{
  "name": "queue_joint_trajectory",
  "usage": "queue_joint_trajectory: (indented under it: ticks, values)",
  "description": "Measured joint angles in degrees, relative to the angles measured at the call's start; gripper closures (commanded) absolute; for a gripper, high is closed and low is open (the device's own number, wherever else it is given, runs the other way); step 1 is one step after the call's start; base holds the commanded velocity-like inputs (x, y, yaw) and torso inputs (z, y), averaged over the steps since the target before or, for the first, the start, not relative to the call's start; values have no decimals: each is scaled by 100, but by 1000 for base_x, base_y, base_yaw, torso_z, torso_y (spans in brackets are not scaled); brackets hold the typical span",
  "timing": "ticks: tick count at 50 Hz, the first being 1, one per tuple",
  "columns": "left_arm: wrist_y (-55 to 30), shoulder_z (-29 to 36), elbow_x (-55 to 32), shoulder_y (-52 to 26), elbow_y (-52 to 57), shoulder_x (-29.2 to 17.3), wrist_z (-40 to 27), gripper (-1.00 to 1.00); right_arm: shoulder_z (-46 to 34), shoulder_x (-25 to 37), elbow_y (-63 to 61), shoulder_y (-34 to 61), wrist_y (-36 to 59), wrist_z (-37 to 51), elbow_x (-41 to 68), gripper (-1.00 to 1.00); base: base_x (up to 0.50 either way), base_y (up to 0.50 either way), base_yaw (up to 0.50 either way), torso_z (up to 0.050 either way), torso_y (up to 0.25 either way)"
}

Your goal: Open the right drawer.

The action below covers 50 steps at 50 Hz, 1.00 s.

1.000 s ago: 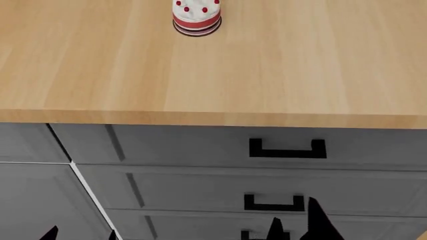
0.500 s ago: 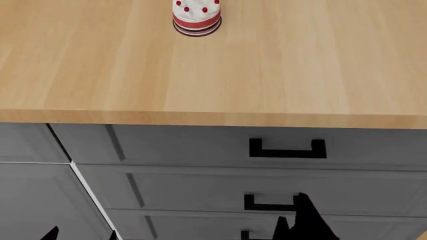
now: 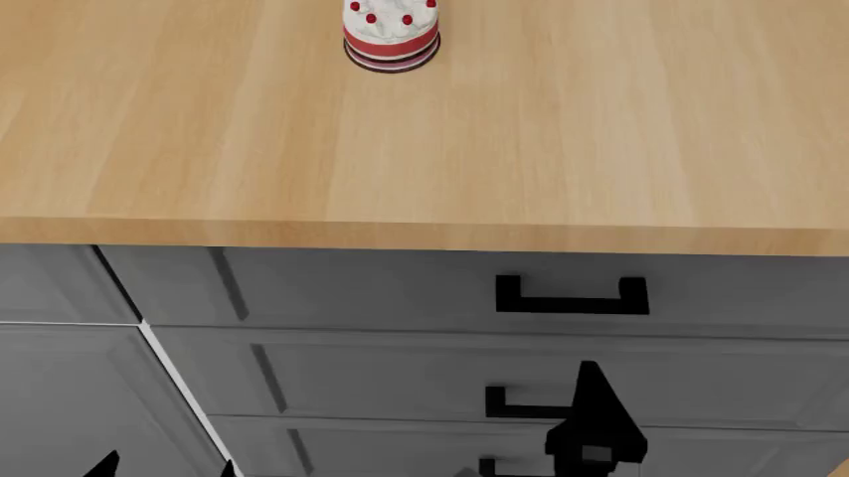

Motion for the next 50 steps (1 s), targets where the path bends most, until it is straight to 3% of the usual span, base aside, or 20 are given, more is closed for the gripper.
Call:
queue_joint_trajectory:
  ticks: [50]
  values:
    - [38,121,-21,-22,31,-62,-50,-100,-342,-766,2778,1439,-445,500,-82,-100,0,0,0,0,0]
